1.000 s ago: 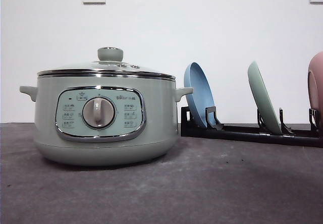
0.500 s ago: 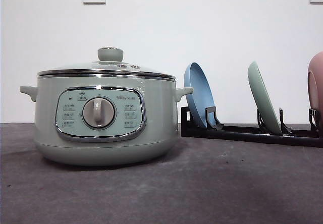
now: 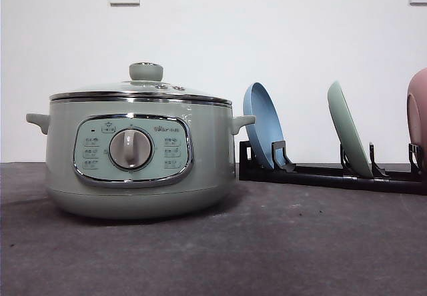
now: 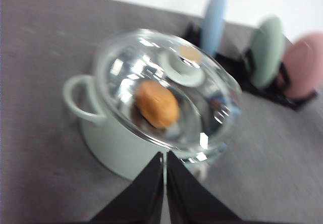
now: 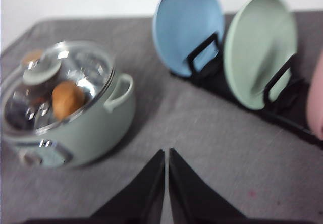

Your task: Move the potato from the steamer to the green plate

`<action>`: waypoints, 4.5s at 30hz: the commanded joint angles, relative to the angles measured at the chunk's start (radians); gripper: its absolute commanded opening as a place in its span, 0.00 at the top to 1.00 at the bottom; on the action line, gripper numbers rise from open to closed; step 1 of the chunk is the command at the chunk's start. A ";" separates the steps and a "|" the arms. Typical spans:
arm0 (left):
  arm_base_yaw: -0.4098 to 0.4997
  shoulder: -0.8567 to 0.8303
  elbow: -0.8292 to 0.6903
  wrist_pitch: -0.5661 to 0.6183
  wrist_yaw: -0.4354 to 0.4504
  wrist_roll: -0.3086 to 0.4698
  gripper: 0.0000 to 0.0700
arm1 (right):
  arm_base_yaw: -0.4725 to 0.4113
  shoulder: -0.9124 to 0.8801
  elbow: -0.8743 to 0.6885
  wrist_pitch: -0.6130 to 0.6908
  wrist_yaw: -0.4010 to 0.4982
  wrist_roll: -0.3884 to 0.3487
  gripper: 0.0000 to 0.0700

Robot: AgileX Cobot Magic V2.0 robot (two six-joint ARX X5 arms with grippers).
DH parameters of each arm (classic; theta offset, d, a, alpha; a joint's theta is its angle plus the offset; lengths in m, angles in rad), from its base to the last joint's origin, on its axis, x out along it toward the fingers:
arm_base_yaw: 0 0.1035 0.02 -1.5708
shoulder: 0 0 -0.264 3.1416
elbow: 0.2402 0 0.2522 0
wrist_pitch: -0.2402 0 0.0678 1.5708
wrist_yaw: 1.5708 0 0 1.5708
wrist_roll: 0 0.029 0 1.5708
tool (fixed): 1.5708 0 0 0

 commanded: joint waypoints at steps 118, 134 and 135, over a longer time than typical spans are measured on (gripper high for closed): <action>-0.089 0.061 0.072 -0.111 0.056 0.137 0.09 | 0.025 1.205 0.729 0.221 0.135 0.119 0.97; -0.089 0.061 0.072 -0.110 0.055 0.138 0.09 | 0.025 1.140 0.729 0.262 0.072 0.135 0.99; -0.089 0.061 0.072 -0.110 0.055 0.138 0.09 | 0.025 1.130 0.729 0.266 0.061 0.138 0.99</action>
